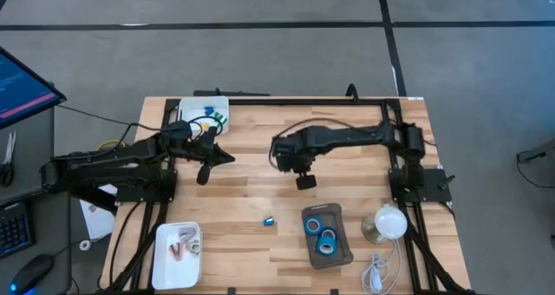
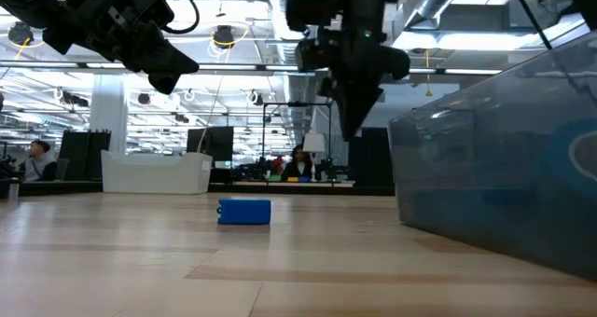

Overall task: Pick and place Stapler, Stapler remover, tape
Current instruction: Put the blue stapler into the top white bin

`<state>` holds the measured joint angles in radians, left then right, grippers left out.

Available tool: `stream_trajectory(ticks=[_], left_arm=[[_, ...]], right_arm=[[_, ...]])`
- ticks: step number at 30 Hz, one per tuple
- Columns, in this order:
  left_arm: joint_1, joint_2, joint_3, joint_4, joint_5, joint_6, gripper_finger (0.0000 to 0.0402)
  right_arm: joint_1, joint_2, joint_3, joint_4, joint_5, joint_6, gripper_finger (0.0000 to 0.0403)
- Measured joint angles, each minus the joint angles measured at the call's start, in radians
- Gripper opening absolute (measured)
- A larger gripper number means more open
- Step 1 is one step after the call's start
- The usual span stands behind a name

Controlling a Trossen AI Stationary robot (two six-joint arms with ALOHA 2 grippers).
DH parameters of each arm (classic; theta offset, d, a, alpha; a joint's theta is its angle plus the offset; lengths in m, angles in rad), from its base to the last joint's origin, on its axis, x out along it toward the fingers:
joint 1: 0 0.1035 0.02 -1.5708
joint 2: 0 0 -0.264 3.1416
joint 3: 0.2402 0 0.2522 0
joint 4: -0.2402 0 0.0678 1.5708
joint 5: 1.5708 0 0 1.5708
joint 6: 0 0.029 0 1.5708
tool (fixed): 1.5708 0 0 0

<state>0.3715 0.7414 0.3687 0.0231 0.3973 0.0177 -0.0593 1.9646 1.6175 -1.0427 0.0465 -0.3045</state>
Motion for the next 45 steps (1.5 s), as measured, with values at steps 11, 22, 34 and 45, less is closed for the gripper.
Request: stream_trajectory(ticks=[11,22,34,45], left_arm=[[0.000,0.000,0.000,0.016,0.000,0.003,0.0003],[-0.201,0.034,0.013,0.052,-0.388,0.004,0.0002],[-0.559,0.489,0.403,-0.232,-0.663,0.088,0.0002],[-0.595,0.780,0.592,-0.263,-0.656,-0.238,0.0002]], right_arm=[[-0.055,-0.612,-0.736,0.920,-0.118,0.015,0.0002],[-0.083,-0.942,-1.236,1.636,-0.127,0.107,0.0004],[-0.111,-0.980,-1.241,1.531,-0.125,0.142,0.0003],[-0.136,-0.979,-1.241,1.418,-0.125,0.210,0.0003]])
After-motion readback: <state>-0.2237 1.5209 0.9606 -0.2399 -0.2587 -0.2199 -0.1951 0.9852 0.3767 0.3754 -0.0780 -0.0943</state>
